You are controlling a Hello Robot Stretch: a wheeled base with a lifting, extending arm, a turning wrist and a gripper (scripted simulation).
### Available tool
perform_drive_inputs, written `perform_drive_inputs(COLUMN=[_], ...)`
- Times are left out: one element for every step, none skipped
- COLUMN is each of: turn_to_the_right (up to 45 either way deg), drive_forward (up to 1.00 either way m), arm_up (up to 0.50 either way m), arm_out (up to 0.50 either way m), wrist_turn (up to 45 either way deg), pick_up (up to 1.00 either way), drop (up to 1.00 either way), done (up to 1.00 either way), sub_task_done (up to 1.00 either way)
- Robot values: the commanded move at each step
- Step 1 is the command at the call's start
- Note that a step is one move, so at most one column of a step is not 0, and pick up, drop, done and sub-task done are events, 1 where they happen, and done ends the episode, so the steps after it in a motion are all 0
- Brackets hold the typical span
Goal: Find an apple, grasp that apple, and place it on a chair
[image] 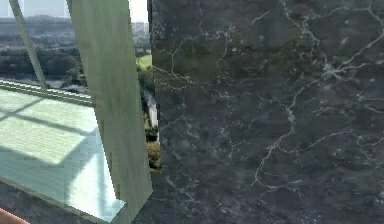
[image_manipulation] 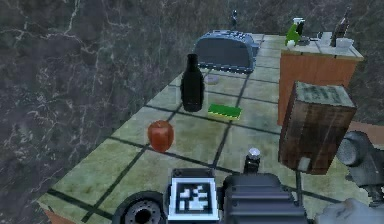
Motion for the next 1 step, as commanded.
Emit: perform_drive_inputs(turn_to_the_right=[0.0], drive_forward=[0.0], arm_up=[0.0], arm_out=[0.22], wrist_turn=[0.0], pick_up=[0.0], drop=[0.0], done=[0.0], sub_task_done=[0.0])
